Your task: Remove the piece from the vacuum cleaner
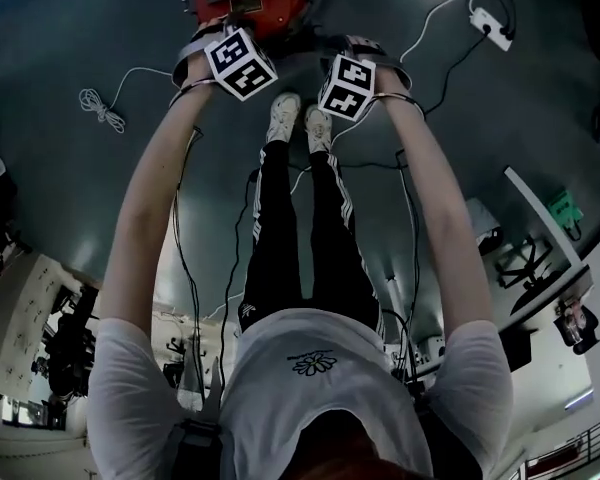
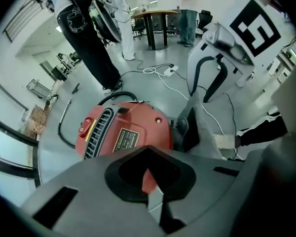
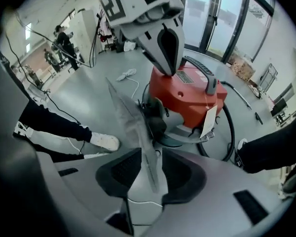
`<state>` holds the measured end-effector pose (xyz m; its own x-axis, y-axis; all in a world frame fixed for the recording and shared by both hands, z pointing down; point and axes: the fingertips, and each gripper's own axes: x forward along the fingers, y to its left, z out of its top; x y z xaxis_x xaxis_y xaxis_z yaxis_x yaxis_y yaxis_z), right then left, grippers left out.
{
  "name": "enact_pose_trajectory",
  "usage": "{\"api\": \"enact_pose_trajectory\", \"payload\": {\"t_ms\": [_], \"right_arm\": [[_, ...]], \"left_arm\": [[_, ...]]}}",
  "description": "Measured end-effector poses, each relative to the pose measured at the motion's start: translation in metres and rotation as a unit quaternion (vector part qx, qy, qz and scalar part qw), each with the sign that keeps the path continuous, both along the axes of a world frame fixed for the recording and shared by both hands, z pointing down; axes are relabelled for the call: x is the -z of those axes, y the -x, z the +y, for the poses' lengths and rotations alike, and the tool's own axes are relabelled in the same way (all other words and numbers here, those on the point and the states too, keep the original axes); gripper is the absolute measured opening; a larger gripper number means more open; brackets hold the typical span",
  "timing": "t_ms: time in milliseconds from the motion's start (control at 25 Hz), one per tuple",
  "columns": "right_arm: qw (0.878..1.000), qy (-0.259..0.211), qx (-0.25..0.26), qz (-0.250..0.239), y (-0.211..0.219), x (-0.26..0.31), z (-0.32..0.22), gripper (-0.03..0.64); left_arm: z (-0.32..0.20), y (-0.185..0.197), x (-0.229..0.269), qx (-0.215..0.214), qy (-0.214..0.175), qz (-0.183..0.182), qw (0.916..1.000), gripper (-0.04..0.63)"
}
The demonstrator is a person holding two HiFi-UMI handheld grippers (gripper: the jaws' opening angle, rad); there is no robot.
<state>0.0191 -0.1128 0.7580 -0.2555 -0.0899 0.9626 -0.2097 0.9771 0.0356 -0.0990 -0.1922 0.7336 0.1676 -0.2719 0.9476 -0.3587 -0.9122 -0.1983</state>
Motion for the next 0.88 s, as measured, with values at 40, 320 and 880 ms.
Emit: {"api": "enact_pose_trajectory", "payload": {"t_ms": [40, 320, 880], "right_arm": [[1.000, 0.000, 0.008, 0.011, 0.001, -0.010, -0.002, 0.120], [0.994, -0.020, 0.078, 0.076, 0.003, -0.057, 0.029, 0.037], [0.992, -0.010, 0.116, 0.056, 0.028, -0.048, 0.079, 0.032]], "left_arm": [[-0.001, 0.000, -0.001, -0.002, -0.002, -0.001, 1.0000, 0.000], [0.003, 0.000, -0.002, -0.010, 0.039, -0.019, 0.9990, -0.002], [0.003, 0.003, 0.001, 0.006, 0.031, -0.013, 0.9994, -0.002]]}}
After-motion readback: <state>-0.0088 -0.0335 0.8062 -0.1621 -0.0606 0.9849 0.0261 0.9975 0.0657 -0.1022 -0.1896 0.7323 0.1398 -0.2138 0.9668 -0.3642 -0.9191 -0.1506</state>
